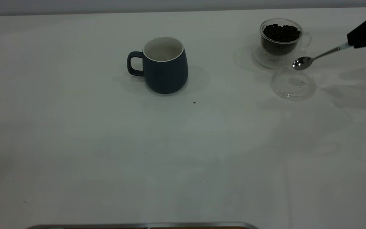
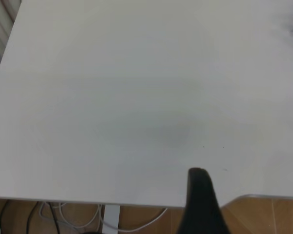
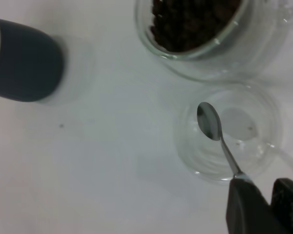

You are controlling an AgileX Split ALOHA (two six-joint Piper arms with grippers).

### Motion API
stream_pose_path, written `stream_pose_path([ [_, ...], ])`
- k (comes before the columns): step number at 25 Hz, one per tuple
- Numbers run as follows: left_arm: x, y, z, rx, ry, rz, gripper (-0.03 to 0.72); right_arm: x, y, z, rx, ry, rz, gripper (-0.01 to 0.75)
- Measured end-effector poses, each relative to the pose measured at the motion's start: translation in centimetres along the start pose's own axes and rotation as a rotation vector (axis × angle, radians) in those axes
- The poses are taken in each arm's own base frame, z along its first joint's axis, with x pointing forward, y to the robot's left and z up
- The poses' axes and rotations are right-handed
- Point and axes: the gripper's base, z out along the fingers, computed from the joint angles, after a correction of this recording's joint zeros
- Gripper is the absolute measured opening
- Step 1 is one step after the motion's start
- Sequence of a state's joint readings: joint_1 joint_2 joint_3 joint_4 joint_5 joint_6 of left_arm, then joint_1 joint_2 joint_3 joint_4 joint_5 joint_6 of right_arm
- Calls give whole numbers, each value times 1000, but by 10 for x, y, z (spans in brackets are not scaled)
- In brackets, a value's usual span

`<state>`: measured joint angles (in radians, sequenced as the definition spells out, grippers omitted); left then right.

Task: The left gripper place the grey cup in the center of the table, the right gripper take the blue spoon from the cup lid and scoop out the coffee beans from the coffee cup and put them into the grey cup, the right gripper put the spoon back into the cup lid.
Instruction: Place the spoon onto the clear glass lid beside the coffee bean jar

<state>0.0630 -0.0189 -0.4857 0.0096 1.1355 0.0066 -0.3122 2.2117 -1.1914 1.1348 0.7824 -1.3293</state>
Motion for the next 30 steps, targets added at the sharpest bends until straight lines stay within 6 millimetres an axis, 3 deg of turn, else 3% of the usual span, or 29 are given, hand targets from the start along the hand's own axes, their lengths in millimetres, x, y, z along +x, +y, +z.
stream_pose_path([
  [10, 0, 0, 0, 0, 0, 2, 588, 21, -22, 33, -10, 4, 117, 104],
  [23, 0, 0, 0, 0, 0, 2, 588, 22, -11, 47, -92, -1, 121, 104],
  [30, 0, 0, 0, 0, 0, 1, 588, 31, -1, 68, -153, 40, 125, 104],
])
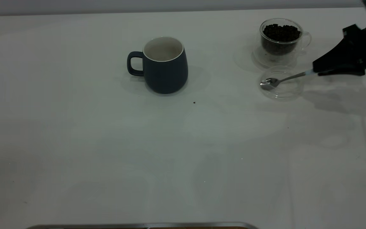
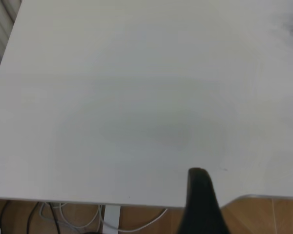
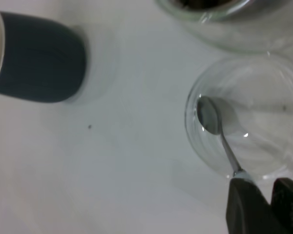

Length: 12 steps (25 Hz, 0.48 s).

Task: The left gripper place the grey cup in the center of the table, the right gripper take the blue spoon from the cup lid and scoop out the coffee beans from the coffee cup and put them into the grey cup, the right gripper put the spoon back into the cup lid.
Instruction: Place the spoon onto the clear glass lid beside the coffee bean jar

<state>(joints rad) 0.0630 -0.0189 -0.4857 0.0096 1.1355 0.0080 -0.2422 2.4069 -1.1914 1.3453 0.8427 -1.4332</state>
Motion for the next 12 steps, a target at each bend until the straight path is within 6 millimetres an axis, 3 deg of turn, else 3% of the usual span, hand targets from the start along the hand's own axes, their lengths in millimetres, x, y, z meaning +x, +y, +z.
stream_pose_path([
  [8, 0, 0, 0, 0, 0, 0, 588, 3, -3, 6, -11, -14, 17, 115],
  [12, 0, 0, 0, 0, 0, 0, 588, 3, -7, 6, 25, -14, 8, 194],
])
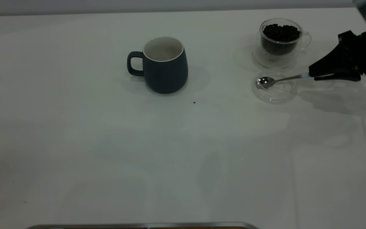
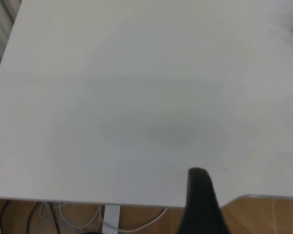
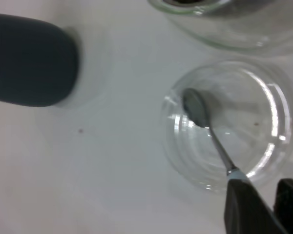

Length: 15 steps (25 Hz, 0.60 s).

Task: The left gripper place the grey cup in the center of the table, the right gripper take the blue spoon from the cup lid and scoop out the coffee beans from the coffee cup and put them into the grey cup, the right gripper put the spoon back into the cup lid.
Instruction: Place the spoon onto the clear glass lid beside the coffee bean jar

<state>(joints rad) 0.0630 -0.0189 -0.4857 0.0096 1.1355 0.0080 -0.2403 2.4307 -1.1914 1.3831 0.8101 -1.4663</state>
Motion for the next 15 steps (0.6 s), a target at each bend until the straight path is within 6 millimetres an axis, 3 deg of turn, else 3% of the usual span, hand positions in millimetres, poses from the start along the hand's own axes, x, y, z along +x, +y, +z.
stream_pose_path([
  [7, 0, 0, 0, 0, 0, -1, 588, 2, -7, 2, 58, 1, 5, 456],
  [12, 0, 0, 0, 0, 0, -1, 588, -1, -14, 1, 140, -19, -12, 544],
  [15, 0, 0, 0, 0, 0, -1, 588, -13, -16, -8, 233, -94, -43, 562],
])
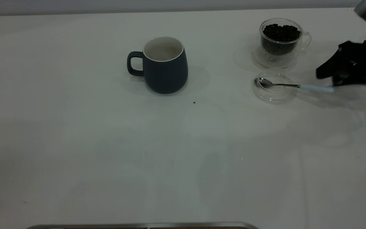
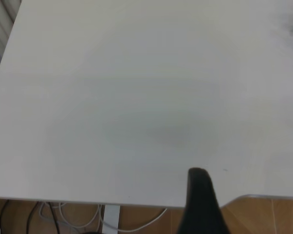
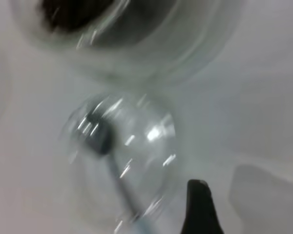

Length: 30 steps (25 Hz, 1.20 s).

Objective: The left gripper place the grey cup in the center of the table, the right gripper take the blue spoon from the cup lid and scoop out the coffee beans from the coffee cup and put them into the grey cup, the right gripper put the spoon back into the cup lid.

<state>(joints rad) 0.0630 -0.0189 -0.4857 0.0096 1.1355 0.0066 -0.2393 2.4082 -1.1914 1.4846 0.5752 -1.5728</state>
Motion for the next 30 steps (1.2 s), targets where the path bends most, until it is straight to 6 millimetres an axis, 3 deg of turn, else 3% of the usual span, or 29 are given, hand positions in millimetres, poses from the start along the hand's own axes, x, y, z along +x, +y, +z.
stream_pose_path([
  [3, 0, 0, 0, 0, 0, 0, 588, -20, 1, -16, 86, -101, -22, 564],
  [6, 0, 0, 0, 0, 0, 0, 588, -41, 17, -42, 108, -173, -50, 565],
  [10, 0, 0, 0, 0, 0, 0, 588, -55, 83, -90, -3, -145, -162, 565],
  [11, 0, 0, 0, 0, 0, 0, 588, -56, 109, -110, -17, -122, -212, 565],
  [14, 0, 0, 0, 0, 0, 0, 588, -44, 169, -163, 29, -2, -318, 561],
  [18, 0, 0, 0, 0, 0, 0, 588, -5, 222, -233, 203, 190, -341, 561],
  [21, 0, 0, 0, 0, 0, 0, 588, 35, 241, -272, 314, 252, -289, 559],
  [23, 0, 0, 0, 0, 0, 2, 588, 69, 243, -290, 333, 239, -274, 559],
  [26, 0, 0, 0, 0, 0, 2, 588, 115, 230, -308, 344, 186, -243, 559],
  [30, 0, 0, 0, 0, 0, 2, 588, 154, 209, -317, 384, 98, -198, 559],
])
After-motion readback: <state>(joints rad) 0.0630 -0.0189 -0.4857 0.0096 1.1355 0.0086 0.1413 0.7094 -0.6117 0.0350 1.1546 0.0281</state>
